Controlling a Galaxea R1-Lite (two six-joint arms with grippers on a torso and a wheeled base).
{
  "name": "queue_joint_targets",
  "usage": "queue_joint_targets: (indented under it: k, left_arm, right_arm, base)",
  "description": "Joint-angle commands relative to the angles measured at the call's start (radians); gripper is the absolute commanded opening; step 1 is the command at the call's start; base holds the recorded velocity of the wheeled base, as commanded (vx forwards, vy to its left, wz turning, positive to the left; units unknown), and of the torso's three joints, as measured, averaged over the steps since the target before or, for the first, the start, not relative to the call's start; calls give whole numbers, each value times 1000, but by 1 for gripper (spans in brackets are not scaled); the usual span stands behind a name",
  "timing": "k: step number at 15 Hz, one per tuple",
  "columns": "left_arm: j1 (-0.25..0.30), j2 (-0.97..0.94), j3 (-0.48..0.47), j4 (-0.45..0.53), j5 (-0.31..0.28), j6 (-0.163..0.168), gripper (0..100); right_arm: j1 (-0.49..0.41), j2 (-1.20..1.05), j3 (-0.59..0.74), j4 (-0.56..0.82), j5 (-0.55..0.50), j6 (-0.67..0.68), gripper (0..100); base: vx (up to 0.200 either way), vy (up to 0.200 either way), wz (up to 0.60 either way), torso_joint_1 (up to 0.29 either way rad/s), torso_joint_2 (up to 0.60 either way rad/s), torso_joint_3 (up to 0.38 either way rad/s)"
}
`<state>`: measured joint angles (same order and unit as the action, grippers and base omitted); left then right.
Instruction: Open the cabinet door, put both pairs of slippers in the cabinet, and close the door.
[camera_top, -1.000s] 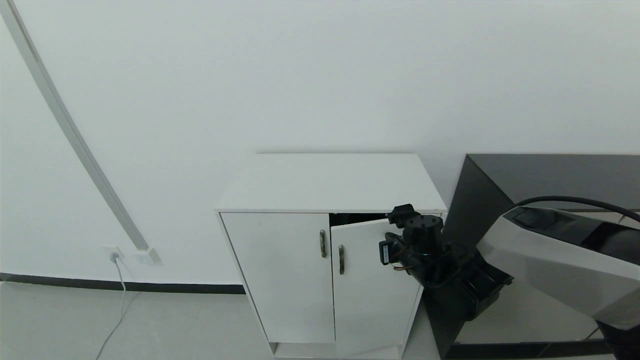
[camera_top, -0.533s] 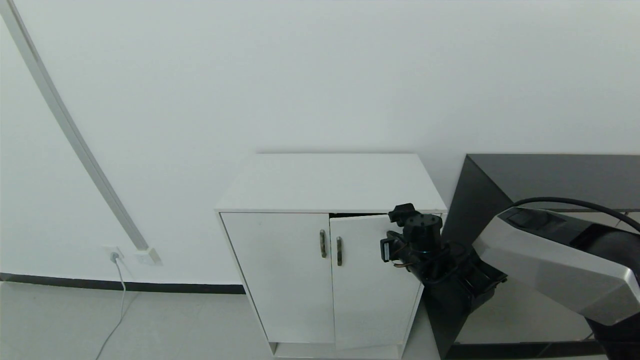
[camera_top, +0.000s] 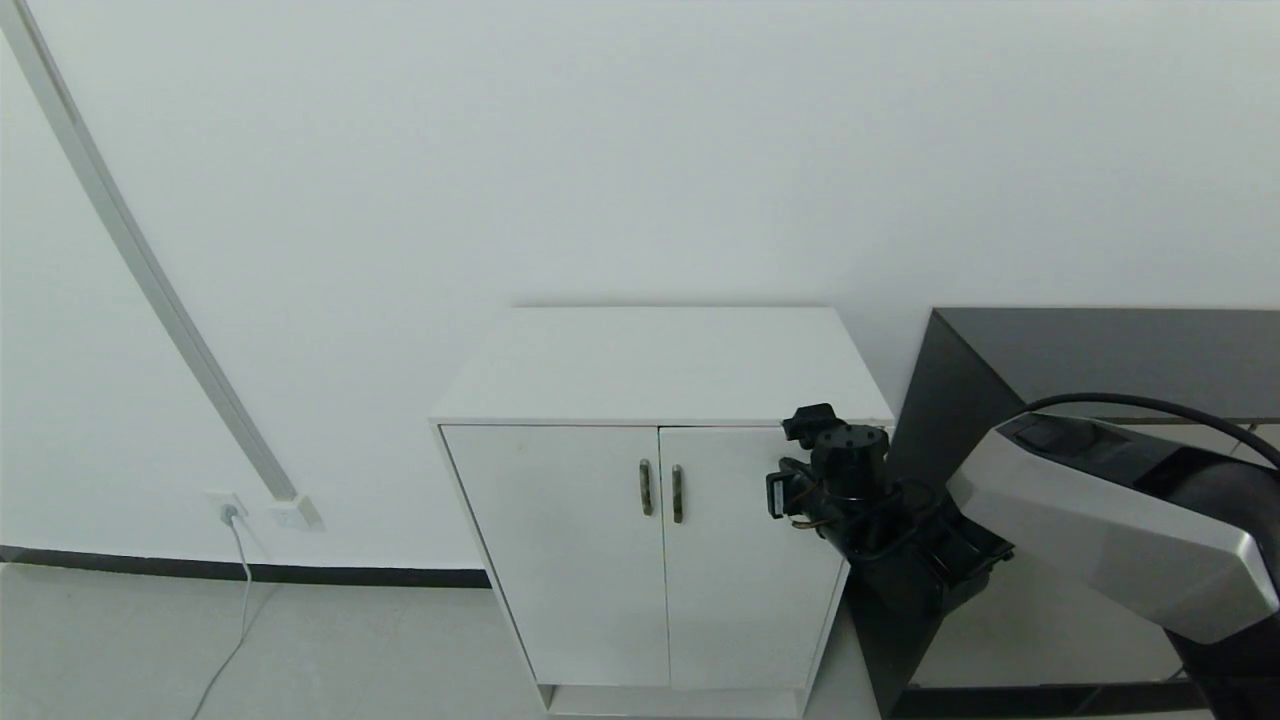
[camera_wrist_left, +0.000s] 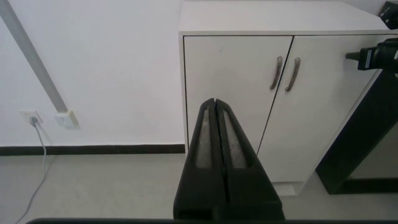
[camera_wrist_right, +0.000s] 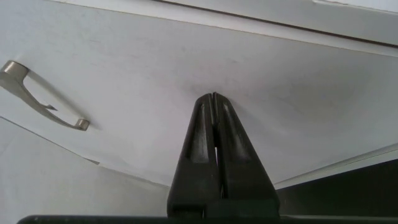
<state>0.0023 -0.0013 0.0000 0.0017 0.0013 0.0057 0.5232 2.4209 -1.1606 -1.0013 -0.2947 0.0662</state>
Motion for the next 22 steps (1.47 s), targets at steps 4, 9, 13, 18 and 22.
queue_joint_targets:
  k: [4, 9, 13, 18, 22]
  left_arm:
    - [1, 1, 0, 0, 0, 0, 0]
    - [1, 1, 0, 0, 0, 0, 0]
    - [1, 1, 0, 0, 0, 0, 0]
    - [1, 1, 0, 0, 0, 0, 0]
    - [1, 1, 0, 0, 0, 0, 0]
  right_arm:
    - [-3, -2, -1, -2, 0, 0, 0]
    - [-5, -3, -2, -2, 0, 0, 0]
    - [-8, -3, -11, -2, 0, 1, 0]
    - [-9, -3, -11, -2, 0, 1, 0]
    - [-5, -19, 9, -5, 0, 0, 0]
  base:
    - [0, 0, 0, 0, 0, 0]
    - [0, 0, 0, 0, 0, 0]
    - [0, 0, 0, 0, 0, 0]
    - [0, 0, 0, 0, 0, 0]
    - [0, 0, 0, 0, 0, 0]
